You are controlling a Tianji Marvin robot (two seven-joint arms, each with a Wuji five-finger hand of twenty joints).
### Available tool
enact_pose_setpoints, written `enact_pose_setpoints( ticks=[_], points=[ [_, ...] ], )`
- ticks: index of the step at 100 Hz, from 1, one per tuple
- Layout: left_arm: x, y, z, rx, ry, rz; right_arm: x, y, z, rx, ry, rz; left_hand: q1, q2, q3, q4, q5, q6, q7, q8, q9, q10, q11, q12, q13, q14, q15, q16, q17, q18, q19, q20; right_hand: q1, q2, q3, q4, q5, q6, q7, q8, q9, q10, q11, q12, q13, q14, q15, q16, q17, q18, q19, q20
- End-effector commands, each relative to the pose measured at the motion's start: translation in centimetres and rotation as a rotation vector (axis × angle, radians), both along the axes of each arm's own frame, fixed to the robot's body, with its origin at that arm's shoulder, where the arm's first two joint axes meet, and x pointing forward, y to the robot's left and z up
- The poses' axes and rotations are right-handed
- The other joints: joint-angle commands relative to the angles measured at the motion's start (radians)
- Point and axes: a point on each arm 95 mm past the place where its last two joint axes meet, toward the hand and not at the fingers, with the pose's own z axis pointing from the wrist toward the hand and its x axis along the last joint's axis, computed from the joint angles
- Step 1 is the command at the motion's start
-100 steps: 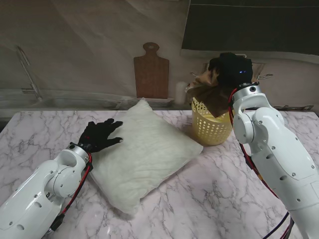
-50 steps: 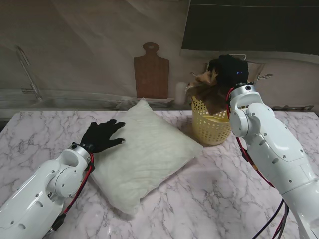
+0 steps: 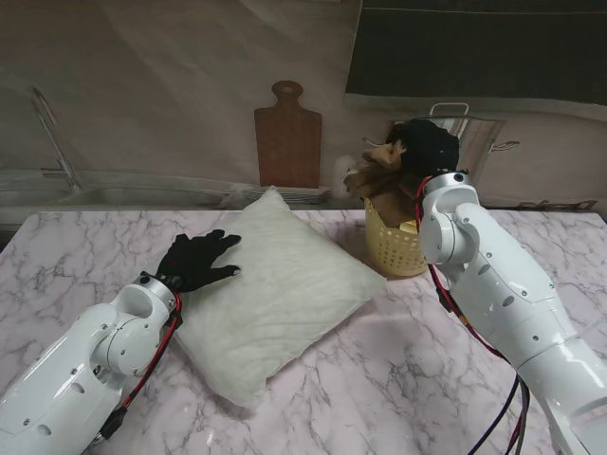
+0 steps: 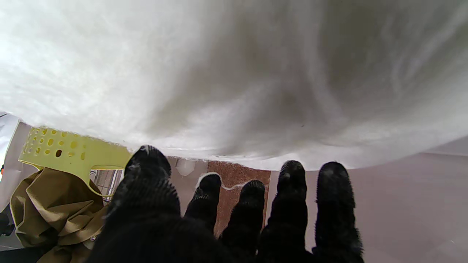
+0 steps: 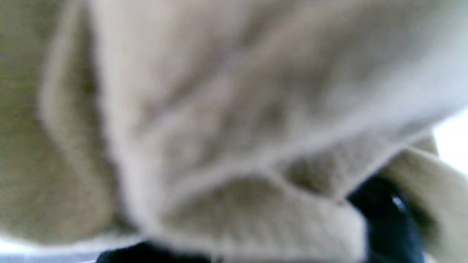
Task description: Remove the pillowcase from the pillow and put it in the laundry basket
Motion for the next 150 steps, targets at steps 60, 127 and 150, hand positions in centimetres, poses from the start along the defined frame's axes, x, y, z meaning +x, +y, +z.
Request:
enact_pose_setpoints(
  ticks=[60,127,150],
  points=[
    [0.1,-0.4,-0.3,0.015,0.021,-0.017,-1.2,-3.6,-3.0,0.033,0.043,-0.065,0.018,0.065,0.005,0.019,0.005,0.015,-0.003,-0.021,-0.024,0.010,-0.012,0.007,-0.007,0.019,0.004,0.008,-0.010,0.021,-0.452,0.013,-0.004,0.107,-0.039,0.036,-0.288,0.028,0.048,-0.067,-0.182,0.038,0.095,-0.055,-0.119,-0.027,-0.066,-0.057,-0.132,-0.071,-0.116,-0.010],
    [0.1,-0.5,0.0,0.036,0.020,-0.027,-2.4,-6.8,-4.3,-0.383,0.096,-0.012,0.020,0.066,0.006,0.019,0.004,0.014,-0.003,-0.021,-0.027,0.011,-0.013,0.006,-0.009,0.019,0.003,0.007,-0.011,0.018,-0.453,0.011,-0.041,0.223,-0.142,0.089,-0.076,-0.101,-0.069,-0.161,-0.221,-0.142,-0.186,-0.341,-0.454,-0.020,-0.204,-0.101,-0.564,0.020,-0.133,0.067],
    [0.1,-0.8,0.1,0.047,0.021,-0.035,-2.6,-7.2,-5.4,-0.571,0.147,0.032,0.019,0.067,0.006,0.019,0.004,0.014,-0.003,-0.021,-0.029,0.010,-0.013,0.006,-0.009,0.019,0.003,0.007,-0.010,0.018,-0.453,0.010,-0.163,0.198,-0.259,0.119,-0.254,-0.061,-0.226,-0.376,-0.280,-0.144,-0.255,-0.452,-0.510,0.004,-0.321,-0.214,-0.648,0.070,-0.208,0.056]
  ],
)
